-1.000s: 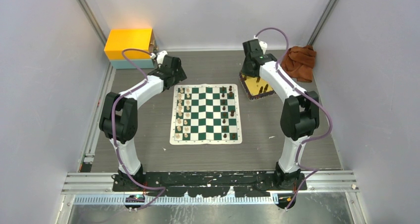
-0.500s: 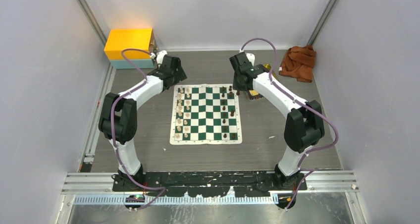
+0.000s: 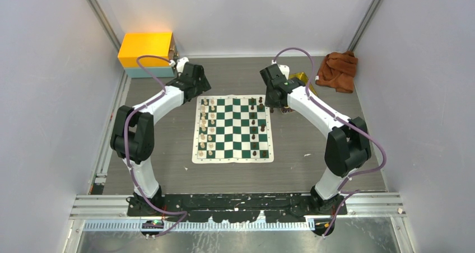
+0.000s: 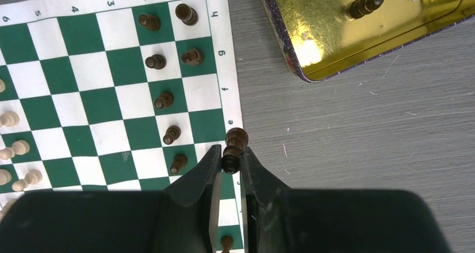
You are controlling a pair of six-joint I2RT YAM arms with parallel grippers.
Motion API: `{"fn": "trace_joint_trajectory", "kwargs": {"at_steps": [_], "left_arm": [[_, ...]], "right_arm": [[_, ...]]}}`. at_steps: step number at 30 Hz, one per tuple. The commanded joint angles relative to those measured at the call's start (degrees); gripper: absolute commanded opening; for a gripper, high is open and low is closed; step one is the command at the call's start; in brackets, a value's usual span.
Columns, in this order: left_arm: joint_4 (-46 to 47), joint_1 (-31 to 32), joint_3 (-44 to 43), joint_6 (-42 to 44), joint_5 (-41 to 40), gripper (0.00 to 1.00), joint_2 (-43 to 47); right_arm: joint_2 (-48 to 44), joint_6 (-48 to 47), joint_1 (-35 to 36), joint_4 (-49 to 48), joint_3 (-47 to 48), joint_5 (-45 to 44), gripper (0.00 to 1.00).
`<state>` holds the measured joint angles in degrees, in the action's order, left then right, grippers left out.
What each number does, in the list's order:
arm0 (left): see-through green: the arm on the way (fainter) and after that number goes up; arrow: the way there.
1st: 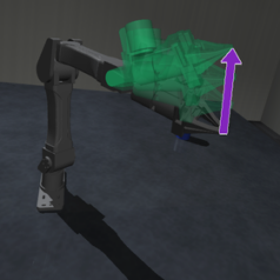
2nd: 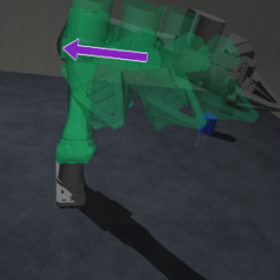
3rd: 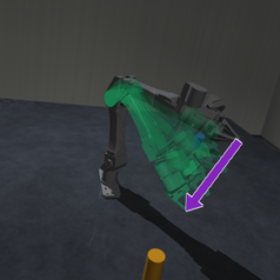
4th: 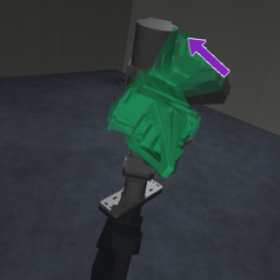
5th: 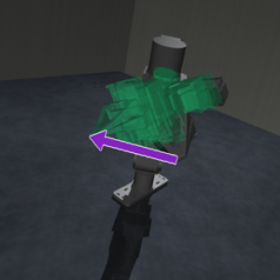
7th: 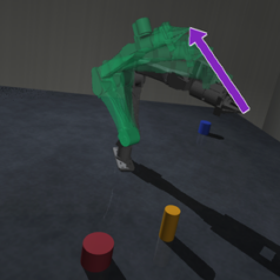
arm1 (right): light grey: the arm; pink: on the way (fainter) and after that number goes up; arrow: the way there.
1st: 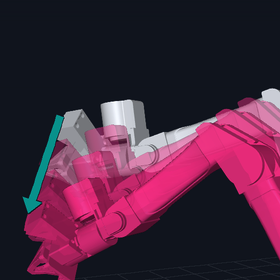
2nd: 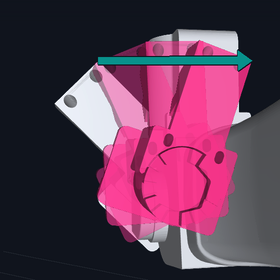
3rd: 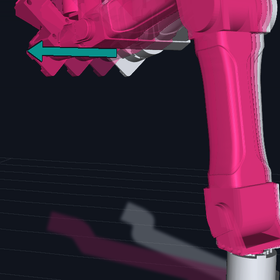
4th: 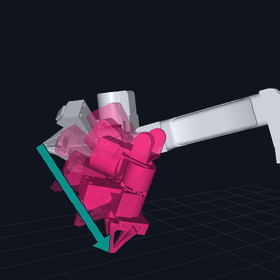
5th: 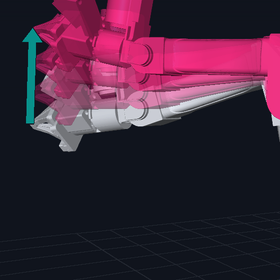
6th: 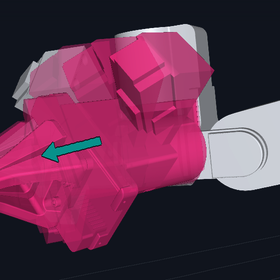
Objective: Set up the chess pieces on the board
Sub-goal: Place the chess piece on the chessboard.
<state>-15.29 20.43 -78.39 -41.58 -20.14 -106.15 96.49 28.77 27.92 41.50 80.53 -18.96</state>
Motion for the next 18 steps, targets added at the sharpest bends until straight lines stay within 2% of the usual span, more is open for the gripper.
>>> {"fn": "trace_joint_trajectory", "kwargs": {"at_steps": [1, 18], "left_arm": [[1.5, -0.5, 0.2, -0.1, -0.3, 0.79, 2.7], [1.4, -0.5, 0.1, -0.1, -0.2, 0.79, 2.2]], "right_arm": [[-2.7, 0.5, 0.8, -1.4, -0.5, -1.2, 0.01], [-1.9, 0.3, 1.3, -1.8, -1.4, -0.9, 0.01]]}}
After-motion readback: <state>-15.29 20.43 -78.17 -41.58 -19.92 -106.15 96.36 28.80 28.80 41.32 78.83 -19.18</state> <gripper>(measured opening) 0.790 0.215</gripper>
